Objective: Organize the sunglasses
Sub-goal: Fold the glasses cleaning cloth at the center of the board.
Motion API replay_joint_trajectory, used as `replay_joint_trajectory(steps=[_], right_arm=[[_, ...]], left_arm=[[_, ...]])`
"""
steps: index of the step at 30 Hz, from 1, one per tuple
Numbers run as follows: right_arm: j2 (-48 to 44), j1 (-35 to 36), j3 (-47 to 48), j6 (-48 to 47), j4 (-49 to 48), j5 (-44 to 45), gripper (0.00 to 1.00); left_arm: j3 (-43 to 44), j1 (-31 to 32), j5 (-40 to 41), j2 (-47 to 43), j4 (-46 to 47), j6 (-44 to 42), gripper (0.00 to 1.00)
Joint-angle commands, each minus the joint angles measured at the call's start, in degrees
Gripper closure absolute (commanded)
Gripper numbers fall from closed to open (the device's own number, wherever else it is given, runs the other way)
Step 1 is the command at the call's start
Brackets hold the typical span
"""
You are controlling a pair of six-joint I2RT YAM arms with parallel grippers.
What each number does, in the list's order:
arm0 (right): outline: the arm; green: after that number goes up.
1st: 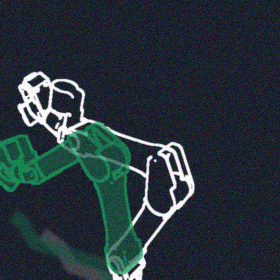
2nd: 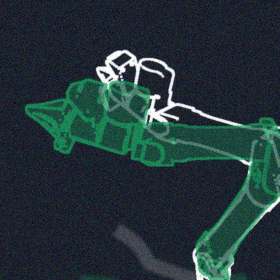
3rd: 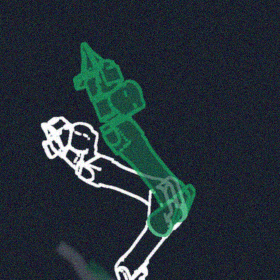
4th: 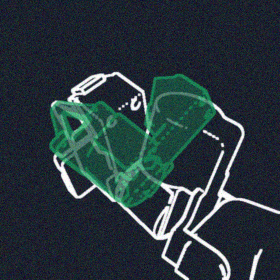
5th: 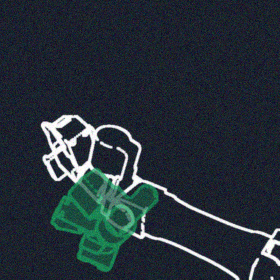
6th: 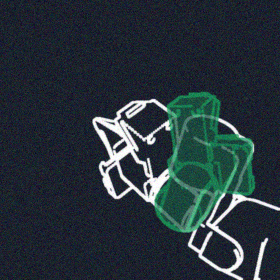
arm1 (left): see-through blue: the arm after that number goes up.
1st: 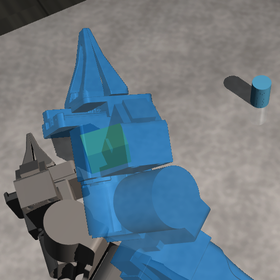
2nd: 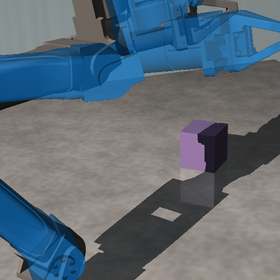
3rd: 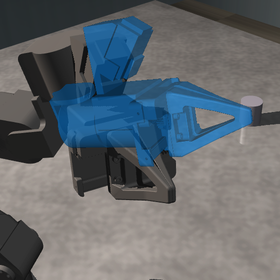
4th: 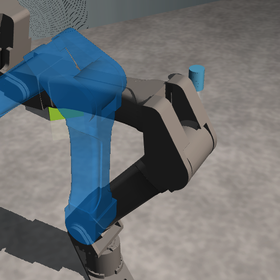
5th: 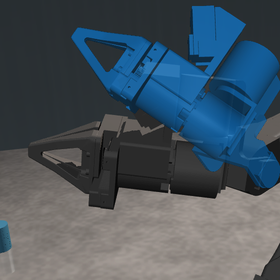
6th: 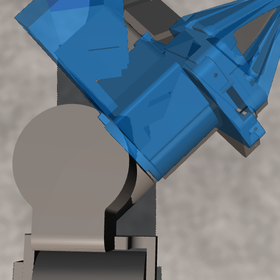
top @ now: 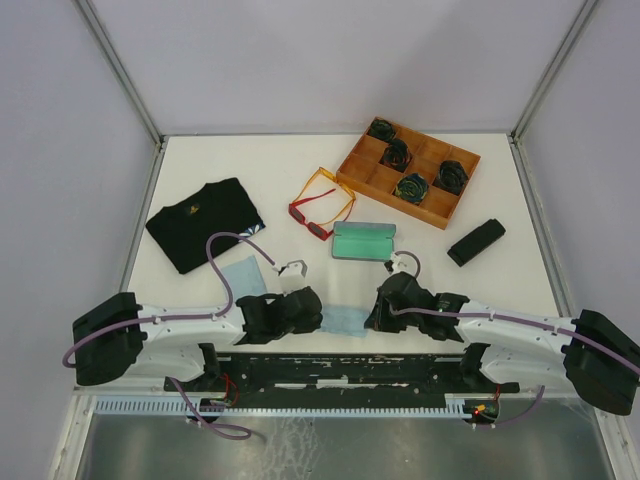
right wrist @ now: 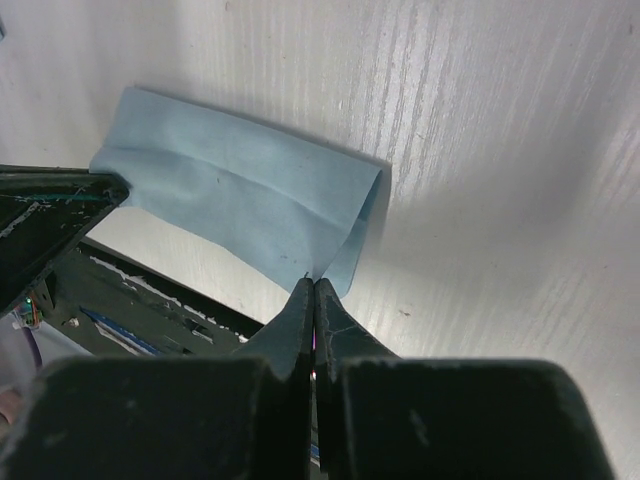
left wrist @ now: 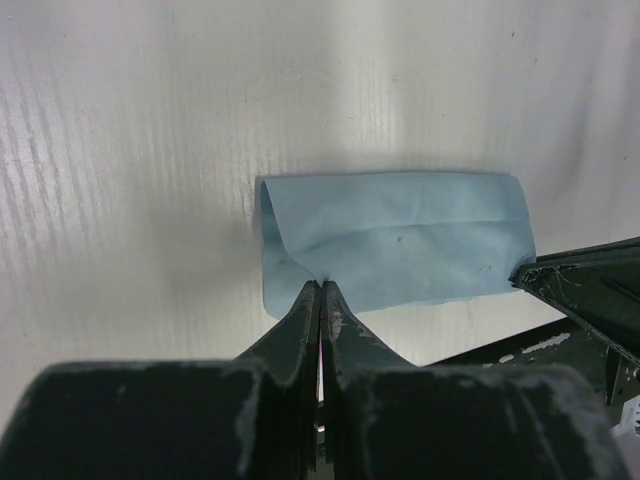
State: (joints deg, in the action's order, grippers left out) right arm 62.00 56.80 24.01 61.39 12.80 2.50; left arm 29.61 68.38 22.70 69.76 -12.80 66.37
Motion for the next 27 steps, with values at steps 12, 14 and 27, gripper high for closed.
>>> replay_joint_trajectory(steps=[12,14,27], right_arm=[[2.1,0.68,-0.28,0.49,-1.42,1.92,1.0],[2.61,0.7,-0.37,0.49,-1.84,1.67,0.99],[2.17,0.99,0.09,-0.02,-1.88,0.83,0.94]], left_arm=[[-0.84,0.19,-1.23,2.48,4.05,-4.22,0.97],[-1.08,0.22,-1.21,2.46,4.07,-4.11,0.97],[-1.66,0.22,-0.48,1.45,2.91,-3.67,0.96]])
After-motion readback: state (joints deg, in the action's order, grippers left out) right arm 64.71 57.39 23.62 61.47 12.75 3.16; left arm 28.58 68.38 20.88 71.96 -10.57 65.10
